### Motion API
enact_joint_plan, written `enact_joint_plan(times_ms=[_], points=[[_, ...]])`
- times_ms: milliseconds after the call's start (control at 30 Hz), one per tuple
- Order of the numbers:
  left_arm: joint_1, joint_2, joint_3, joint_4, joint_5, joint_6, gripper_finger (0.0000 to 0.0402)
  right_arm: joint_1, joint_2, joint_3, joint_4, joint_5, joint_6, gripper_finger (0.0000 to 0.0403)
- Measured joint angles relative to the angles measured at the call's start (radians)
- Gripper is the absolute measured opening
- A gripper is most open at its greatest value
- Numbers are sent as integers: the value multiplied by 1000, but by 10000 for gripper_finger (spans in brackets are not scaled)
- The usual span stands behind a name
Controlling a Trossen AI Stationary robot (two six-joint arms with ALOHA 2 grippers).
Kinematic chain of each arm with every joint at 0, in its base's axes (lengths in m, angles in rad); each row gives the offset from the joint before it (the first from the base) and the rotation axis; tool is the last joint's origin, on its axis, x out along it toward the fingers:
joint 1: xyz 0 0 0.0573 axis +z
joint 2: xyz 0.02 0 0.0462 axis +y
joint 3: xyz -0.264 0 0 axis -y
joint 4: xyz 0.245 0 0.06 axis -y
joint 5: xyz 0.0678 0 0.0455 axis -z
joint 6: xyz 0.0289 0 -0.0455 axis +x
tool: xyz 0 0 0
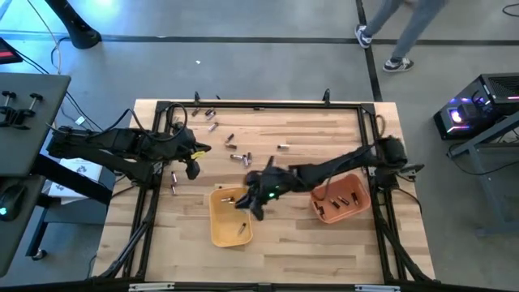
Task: Sort batteries
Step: Put the silver battery into the yellow bin
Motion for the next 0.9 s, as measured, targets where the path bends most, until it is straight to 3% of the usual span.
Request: enact_joint_plan(times_ms=[100,333,500,633,900], points=[[0,-1,0,-3,33,21,0,-12,71,123,-143,3,4,49],[0,-2,0,-19,106,103,0,-36,132,336,-451,-2,0,204],[0,-37,0,-65,107,103,0,-44,111,446,-936,75,-127,239],[0,-73,0,-110,107,117,0,-53,57,357,-1178,112,-162,233],[0,-115,0,-103,34,113,0,-233,-102,-14,-993,222,72,209]])
